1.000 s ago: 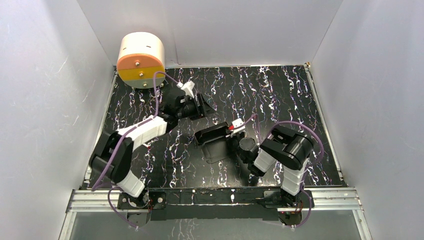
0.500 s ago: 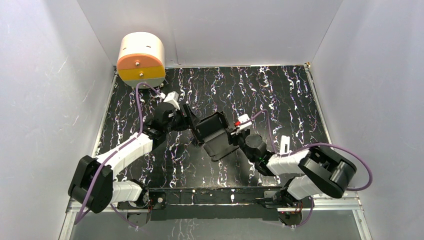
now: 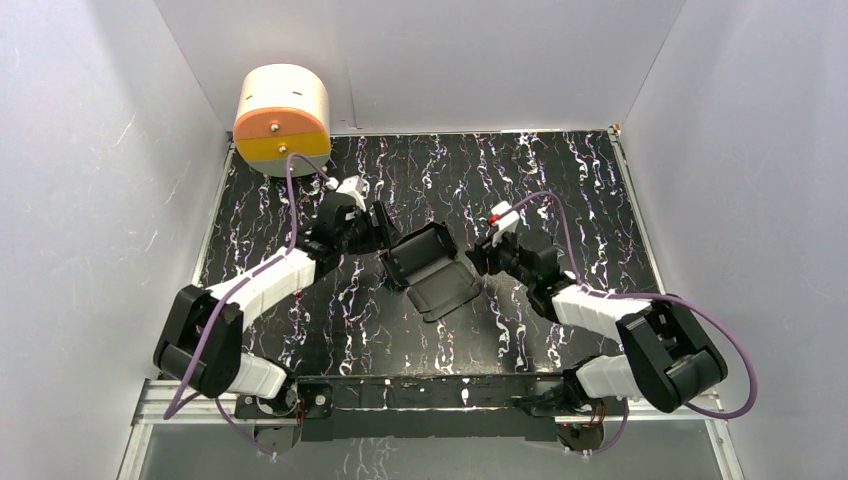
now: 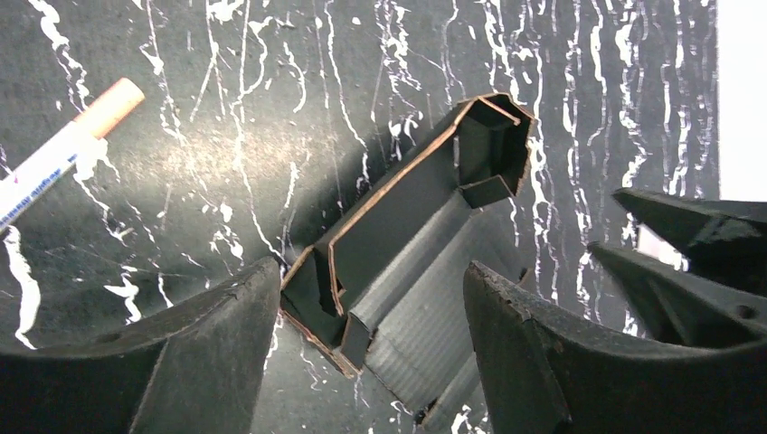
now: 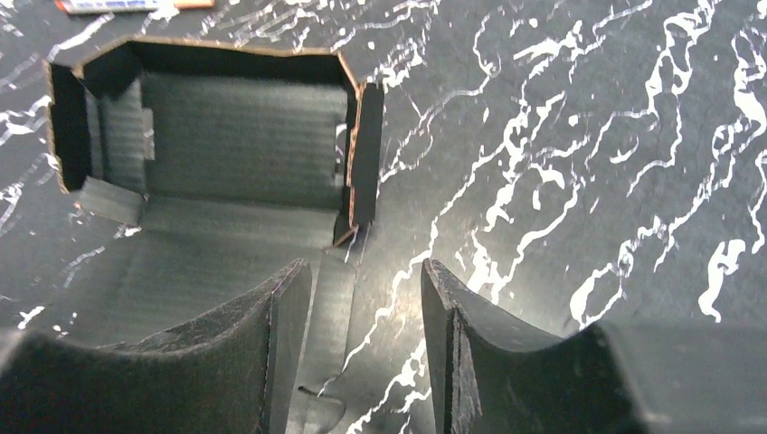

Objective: Fold the paper box
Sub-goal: Fold the paper box at the center of the board.

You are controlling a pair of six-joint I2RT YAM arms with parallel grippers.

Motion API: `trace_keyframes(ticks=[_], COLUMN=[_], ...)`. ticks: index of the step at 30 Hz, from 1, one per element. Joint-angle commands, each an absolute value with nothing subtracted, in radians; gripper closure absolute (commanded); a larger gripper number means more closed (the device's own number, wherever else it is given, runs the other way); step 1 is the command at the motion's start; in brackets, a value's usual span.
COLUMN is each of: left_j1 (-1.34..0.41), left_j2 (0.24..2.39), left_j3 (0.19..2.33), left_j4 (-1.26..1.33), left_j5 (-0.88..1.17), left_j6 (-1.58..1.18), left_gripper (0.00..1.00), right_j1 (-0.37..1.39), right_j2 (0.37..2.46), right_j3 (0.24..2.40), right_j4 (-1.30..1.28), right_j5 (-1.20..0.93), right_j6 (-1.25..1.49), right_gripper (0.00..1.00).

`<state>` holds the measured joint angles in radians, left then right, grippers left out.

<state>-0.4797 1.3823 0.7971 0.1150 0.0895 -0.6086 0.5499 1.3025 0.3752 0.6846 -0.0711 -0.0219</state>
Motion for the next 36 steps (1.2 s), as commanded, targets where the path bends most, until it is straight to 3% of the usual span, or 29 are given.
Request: trace_keyframes(ticks=[1, 9, 19, 24, 31, 36], left_j1=[-0.462, -0.460, -0.460, -0.461, -0.462, -0.477], left_j2=[1.432, 1.677, 1.837, 1.878, 1.822, 1.748], left_j3=[0.898, 1.085, 1.209, 1.232, 1.210, 1.168], left_j4=[0.078, 0.055, 0.006, -0.024, -0.030, -0.006], left_j5=[0.103, 0.252, 0.341, 0.426, 0.515, 0.588], left_j6=[-0.527, -0.292, -0.149, -0.094, 0.051, 0.108], left_gripper=[0.28, 0.30, 0.37, 0.50, 0.86, 0.91], right_j1=[0.459, 0.370, 0.336, 0.334, 0.322, 0.323], right_j2=[1.333, 1.478, 1.601, 1.659, 1.621, 1.518], right_j3=[0.493, 0.641, 0.720, 0.754, 0.768, 0.792], right_j4=[0.623, 0.568, 0.571, 0.587, 0.565, 0.425], right_j5=[-0.304, -0.415, -0.473, -0.522, -0.575, -0.586], right_j6=[0.013, 0.100, 0.178, 0.210, 0.226, 0.156], right_gripper=[0.44, 0.44, 0.44, 0.45, 0.46, 0.38])
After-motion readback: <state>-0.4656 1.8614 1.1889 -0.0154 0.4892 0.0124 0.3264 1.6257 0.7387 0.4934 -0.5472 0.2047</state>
